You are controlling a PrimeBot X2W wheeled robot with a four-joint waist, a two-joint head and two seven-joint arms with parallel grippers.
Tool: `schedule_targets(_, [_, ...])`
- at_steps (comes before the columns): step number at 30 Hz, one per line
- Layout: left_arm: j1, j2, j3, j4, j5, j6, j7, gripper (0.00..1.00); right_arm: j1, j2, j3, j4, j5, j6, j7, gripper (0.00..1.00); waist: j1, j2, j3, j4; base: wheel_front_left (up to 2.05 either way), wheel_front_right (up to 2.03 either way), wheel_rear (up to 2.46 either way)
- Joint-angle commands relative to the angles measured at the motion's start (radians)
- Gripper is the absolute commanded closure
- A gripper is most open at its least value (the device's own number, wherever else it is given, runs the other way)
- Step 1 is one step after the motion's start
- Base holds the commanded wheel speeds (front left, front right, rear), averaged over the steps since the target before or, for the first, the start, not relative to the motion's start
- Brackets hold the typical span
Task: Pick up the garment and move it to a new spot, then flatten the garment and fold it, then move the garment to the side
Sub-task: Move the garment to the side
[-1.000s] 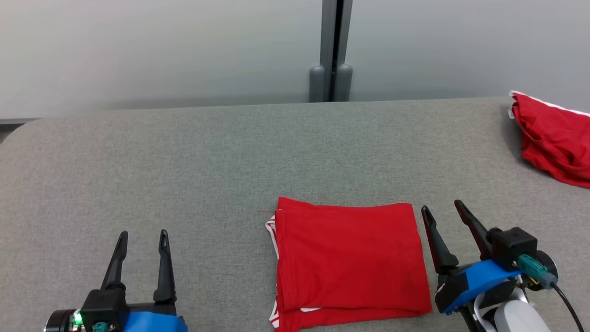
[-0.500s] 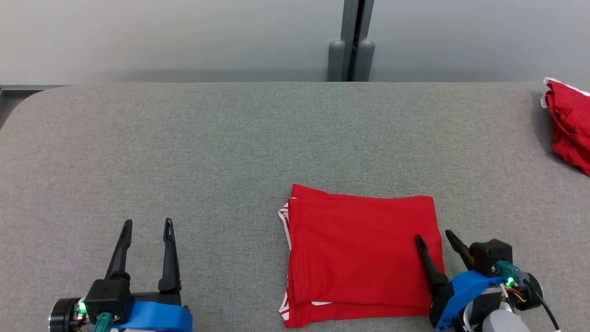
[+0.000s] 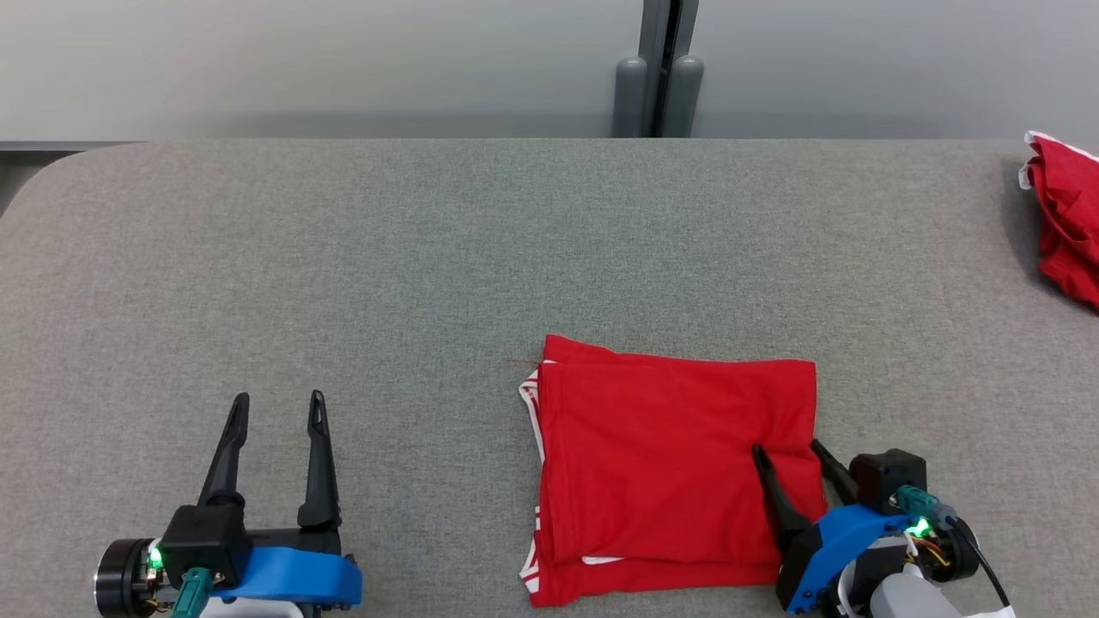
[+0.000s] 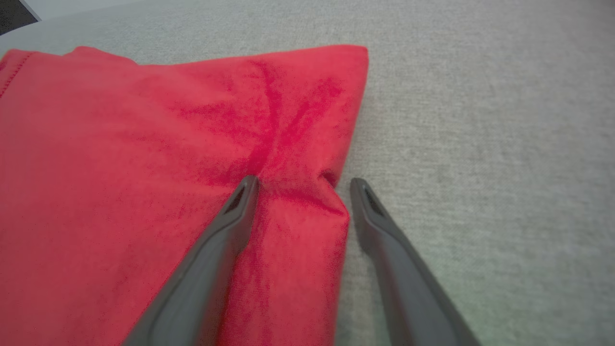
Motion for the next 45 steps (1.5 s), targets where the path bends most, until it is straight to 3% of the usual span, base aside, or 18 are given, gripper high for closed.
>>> schedule_targets(1, [-0.011, -0.001, -0.001, 0.003, -0.006, 0.004, -0.004, 0.00, -0.007, 0.014, 0.017, 0.020, 0.005, 0.001, 0.003, 0.00, 0.0000, -0.0001, 0.001, 0.001, 0.00, 0.00, 0.00])
schedule_targets(3, [-0.013, -0.002, -0.002, 0.004, -0.007, 0.005, -0.004, 0.00, -0.016, 0.017, 0.038, 0.034, 0.026, 0.002, -0.003, 0.00, 0.0000, -0.0001, 0.003, 0.002, 0.00, 0.00, 0.00])
schedule_targets(4, [-0.014, -0.001, -0.002, 0.005, -0.008, 0.005, -0.004, 0.00, -0.020, 0.018, 0.044, 0.039, 0.037, 0.002, -0.004, 0.79, 0.0000, -0.0001, 0.003, 0.002, 0.00, 0.00, 0.00])
schedule_targets(5, [-0.015, -0.002, -0.002, 0.005, -0.009, 0.006, -0.004, 0.00, -0.026, 0.019, 0.049, 0.044, 0.045, 0.002, -0.009, 1.00, 0.0000, -0.0001, 0.003, 0.003, 0.00, 0.00, 0.00])
schedule_targets(18, [-0.024, -0.002, -0.006, -0.017, -0.014, 0.008, -0.004, 0.00, -0.106, -0.074, 0.047, 0.010, 0.065, 0.000, -0.054, 1.00, 0.0000, -0.0001, 0.018, -0.007, 0.00, 0.00, 0.00])
schedule_targets(36, [-0.095, 0.020, -0.015, -0.063, 0.028, -0.007, -0.004, 0.00, -0.107, -0.124, -0.030, -0.094, 0.092, 0.001, -0.058, 1.00, 0.0000, -0.0001, 0.134, -0.242, 0.00, 0.00, 0.00])
schedule_targets(45, [-0.133, 0.027, -0.025, -0.076, 0.037, -0.010, -0.004, 0.00, -0.133, -0.143, -0.030, -0.142, 0.068, 0.001, -0.058, 1.00, 0.0000, -0.0001, 0.176, -0.269, 0.00, 0.00, 0.00])
